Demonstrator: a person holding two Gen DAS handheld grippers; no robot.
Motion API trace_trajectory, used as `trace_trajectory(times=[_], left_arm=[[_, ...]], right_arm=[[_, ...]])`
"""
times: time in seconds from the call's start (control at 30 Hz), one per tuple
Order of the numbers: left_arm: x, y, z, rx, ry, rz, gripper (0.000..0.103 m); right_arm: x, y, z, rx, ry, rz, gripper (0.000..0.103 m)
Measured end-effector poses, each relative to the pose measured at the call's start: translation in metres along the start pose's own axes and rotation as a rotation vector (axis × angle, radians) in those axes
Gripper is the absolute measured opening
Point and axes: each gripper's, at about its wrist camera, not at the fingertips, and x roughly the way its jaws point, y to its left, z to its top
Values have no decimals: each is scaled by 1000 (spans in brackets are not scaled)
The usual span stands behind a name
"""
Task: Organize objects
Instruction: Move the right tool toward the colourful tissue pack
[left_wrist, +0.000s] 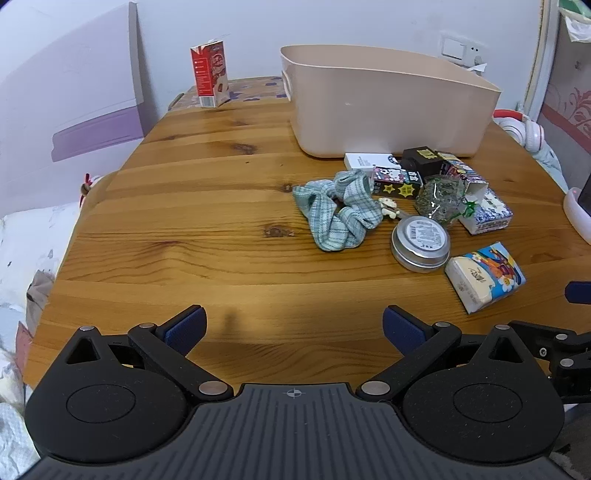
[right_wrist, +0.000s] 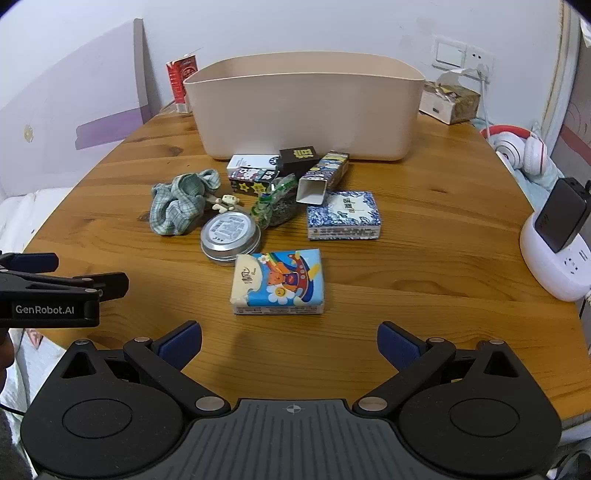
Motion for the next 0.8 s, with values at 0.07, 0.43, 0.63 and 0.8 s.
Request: trace_trajectory(times=[0.07,0.43,0.63,0.8], left_arm=[[1,-1,2,4,-4,-5,103],[12,-7,18,23,-40,-12,103],[24,-6,29,20,-54,-15,103],[39,-5,41,18,-62,-28,103]], right_arm=[[0,-2,0,9,-5,-2,103],[9,-2,5,12,-12,16,103],[21,2,10,-10,-11,24,103],[33,3,14,-1,-6,44,103]])
